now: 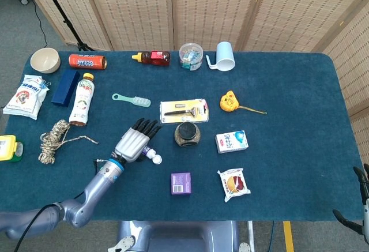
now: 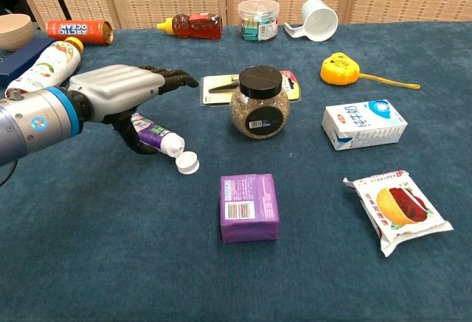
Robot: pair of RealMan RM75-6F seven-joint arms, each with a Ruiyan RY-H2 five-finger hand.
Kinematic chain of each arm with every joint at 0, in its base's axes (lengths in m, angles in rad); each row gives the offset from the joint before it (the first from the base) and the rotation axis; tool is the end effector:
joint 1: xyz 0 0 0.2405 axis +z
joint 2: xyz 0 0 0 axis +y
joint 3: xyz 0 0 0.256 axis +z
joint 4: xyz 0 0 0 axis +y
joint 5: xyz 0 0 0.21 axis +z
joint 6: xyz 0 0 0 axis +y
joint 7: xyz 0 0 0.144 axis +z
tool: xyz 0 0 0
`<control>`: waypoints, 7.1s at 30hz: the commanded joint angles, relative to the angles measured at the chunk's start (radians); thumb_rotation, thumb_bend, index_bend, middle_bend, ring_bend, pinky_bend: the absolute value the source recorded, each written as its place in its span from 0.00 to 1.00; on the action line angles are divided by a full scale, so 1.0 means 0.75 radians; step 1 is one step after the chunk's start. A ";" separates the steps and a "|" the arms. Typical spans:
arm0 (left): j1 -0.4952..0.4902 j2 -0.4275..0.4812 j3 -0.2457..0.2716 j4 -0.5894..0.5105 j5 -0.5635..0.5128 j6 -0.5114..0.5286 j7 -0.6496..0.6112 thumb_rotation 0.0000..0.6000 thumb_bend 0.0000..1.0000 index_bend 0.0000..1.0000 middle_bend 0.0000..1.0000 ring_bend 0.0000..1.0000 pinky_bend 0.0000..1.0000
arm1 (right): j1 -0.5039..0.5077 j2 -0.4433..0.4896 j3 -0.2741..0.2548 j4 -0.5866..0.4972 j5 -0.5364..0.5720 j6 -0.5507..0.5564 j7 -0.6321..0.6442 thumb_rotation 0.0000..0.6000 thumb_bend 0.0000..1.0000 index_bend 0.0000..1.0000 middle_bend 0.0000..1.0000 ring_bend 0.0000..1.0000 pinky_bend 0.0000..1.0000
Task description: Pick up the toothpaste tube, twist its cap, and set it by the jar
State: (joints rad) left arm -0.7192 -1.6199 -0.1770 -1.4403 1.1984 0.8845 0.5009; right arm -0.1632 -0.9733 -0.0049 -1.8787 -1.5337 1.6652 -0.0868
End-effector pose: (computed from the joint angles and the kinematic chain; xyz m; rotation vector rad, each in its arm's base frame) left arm -0.1407 0.3276 -0.0462 -2.0305 -0.7807 -0.8302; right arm -0.2927 -0.0960 0.1972 1.1851 -0.9657 0.8214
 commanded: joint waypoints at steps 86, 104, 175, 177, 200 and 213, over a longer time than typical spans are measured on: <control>-0.241 -0.119 -0.036 0.381 -0.021 -0.105 -0.159 1.00 0.41 0.31 0.23 0.19 0.08 | -0.051 0.027 0.009 -0.013 0.017 0.038 0.001 1.00 0.12 0.00 0.00 0.00 0.00; -0.273 -0.251 -0.025 0.556 -0.023 -0.121 -0.258 1.00 0.41 0.31 0.21 0.19 0.12 | -0.062 0.034 0.011 -0.015 0.033 0.043 0.003 1.00 0.12 0.00 0.00 0.00 0.00; -0.093 -0.024 0.149 0.302 0.187 0.003 -0.310 1.00 0.41 0.32 0.21 0.17 0.22 | -0.059 0.003 0.011 0.000 0.025 0.034 0.012 1.00 0.12 0.00 0.00 0.00 0.00; -0.090 -0.038 0.153 0.335 0.208 0.013 -0.350 1.00 0.41 0.36 0.26 0.22 0.27 | -0.060 0.003 0.011 0.000 0.025 0.035 0.011 1.00 0.12 0.00 0.00 0.00 0.00; -0.077 -0.053 0.164 0.488 0.266 -0.009 -0.561 1.00 0.41 0.36 0.24 0.21 0.30 | -0.061 0.007 0.009 -0.025 0.028 0.028 -0.023 1.00 0.12 0.00 0.00 0.00 0.00; -0.072 -0.056 0.165 0.533 0.275 -0.017 -0.596 1.00 0.41 0.38 0.27 0.23 0.30 | -0.062 0.007 0.009 -0.029 0.031 0.029 -0.028 1.00 0.12 0.00 0.00 0.00 0.00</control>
State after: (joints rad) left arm -0.7739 -1.6597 -0.0528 -1.0431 1.4036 0.8688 0.0552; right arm -0.2094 -0.9682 0.0020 -1.9004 -1.5107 1.6866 -0.1075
